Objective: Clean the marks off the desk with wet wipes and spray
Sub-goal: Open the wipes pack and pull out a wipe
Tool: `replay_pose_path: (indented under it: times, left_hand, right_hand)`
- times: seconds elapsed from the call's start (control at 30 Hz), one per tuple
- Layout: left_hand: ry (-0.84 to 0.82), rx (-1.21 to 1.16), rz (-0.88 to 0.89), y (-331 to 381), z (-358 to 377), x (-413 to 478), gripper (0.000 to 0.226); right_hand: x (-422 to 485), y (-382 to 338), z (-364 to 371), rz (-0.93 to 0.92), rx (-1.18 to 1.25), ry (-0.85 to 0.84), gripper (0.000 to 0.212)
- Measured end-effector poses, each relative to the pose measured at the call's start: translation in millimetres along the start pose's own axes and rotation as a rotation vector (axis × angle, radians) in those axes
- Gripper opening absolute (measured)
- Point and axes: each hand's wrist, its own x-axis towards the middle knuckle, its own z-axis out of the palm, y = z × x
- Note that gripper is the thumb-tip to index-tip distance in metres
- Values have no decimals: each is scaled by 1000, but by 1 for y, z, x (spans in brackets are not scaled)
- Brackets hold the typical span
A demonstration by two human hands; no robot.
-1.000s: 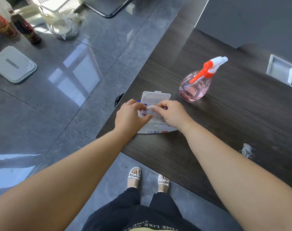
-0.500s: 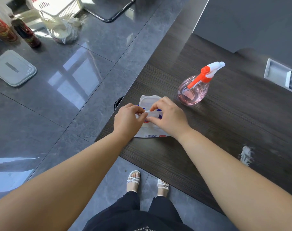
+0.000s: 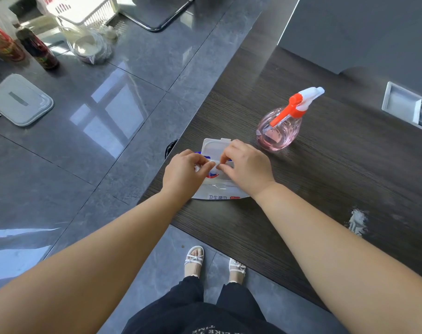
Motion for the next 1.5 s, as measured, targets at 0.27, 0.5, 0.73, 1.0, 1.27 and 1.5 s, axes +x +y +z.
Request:
replay_pose_path:
  times: [0.27,0.5,0.73,1.0,1.27,1.5]
  left_hand:
    - [-8,-17,-36,-2,-2,2,24]
    - [-20,-9,-7,1,-2,0,19]
    - [-15,47,-23,-2,-4,3,20]
    - [31,98,44,-1,0,-2,25]
    - [45,99,-14,3,2,1,20]
    - [-20,248,52,2,1,2,21]
  right_hand:
    - [4,4,-2,275,312,-203,8]
    - [4,0,-5,201,181,-177,31]
    - [11,0,-10,431,489,-235,21]
    - [12,-5,-16,549,718,-317,22]
    - [9,-7,-12,499,606,-309,26]
    - [8,-2,-12,298,202,-76,9]
